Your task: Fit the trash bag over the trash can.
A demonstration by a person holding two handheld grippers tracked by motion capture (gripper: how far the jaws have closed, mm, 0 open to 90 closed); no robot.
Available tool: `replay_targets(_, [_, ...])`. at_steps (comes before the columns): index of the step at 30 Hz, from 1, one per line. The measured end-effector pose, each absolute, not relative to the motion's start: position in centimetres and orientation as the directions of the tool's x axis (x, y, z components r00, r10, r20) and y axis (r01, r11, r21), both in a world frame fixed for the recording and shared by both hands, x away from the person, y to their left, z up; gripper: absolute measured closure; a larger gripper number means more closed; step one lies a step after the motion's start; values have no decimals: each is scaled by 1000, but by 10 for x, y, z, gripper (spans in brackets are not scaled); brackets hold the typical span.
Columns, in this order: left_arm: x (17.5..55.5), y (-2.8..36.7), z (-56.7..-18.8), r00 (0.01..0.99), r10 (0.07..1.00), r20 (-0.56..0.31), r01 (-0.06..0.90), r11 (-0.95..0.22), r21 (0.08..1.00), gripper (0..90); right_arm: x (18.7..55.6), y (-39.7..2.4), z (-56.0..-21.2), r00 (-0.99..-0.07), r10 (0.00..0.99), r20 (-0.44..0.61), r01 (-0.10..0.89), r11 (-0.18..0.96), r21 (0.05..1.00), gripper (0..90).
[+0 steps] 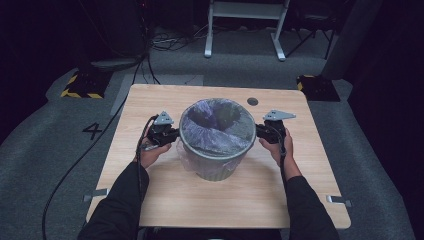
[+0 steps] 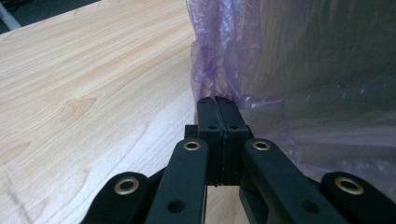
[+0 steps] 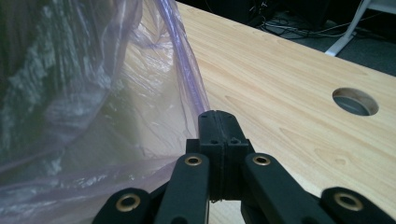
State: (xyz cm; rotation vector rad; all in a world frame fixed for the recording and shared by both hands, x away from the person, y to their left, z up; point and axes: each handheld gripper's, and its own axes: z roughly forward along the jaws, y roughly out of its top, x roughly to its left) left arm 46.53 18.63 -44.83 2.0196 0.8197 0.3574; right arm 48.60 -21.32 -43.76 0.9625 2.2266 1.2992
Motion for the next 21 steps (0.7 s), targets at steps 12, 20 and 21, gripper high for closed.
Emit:
replay_targets(12, [431, 216, -428, 744, 668, -18, 349, -365, 863, 453, 464, -245, -424, -671, 741, -20, 303, 299, 905, 705])
replay_targets(20, [398, 217, -422, 801, 597, -43, 317, -362, 877, 230, 436, -259, -409, -746, 665, -44, 228, 317, 920, 465])
replay_targets(21, [393, 214, -423, 810, 585, -41, 313, -371, 874, 219, 432, -259, -408, -758, 650, -52, 217, 328, 920, 445])
